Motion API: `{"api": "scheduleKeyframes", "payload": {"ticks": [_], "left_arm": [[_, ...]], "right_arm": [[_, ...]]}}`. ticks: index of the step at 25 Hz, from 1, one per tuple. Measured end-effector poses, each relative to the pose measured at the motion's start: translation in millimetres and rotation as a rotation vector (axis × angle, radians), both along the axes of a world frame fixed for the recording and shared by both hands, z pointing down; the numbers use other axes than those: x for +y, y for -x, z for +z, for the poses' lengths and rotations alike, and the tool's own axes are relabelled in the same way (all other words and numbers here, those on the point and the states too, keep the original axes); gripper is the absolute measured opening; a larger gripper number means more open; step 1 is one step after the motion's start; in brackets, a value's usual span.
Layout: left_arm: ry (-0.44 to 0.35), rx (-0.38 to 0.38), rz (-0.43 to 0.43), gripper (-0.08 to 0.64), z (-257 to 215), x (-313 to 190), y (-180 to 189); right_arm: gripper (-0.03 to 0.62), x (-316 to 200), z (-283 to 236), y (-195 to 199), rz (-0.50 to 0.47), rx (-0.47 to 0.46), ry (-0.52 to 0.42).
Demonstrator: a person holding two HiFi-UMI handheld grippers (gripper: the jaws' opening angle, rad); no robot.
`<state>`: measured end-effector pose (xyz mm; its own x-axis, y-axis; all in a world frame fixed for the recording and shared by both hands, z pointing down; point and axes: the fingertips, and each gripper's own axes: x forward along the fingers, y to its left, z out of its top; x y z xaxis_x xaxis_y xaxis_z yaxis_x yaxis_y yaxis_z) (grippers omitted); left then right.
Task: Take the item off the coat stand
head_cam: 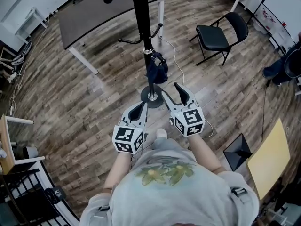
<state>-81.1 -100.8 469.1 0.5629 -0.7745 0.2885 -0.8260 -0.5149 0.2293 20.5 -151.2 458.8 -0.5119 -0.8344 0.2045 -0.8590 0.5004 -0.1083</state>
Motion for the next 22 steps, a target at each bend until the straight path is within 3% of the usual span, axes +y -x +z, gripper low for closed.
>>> {"api": "scheduleKeyframes", "payload": {"ticks": [22], "left_arm": [[-0.026, 0.002, -0.063, 0.015, -0.2, -42.1, -4.3]], "right_arm": [[0.230, -51.9, 31.0, 1.3, -0.023, 0.011, 0.065]]}}
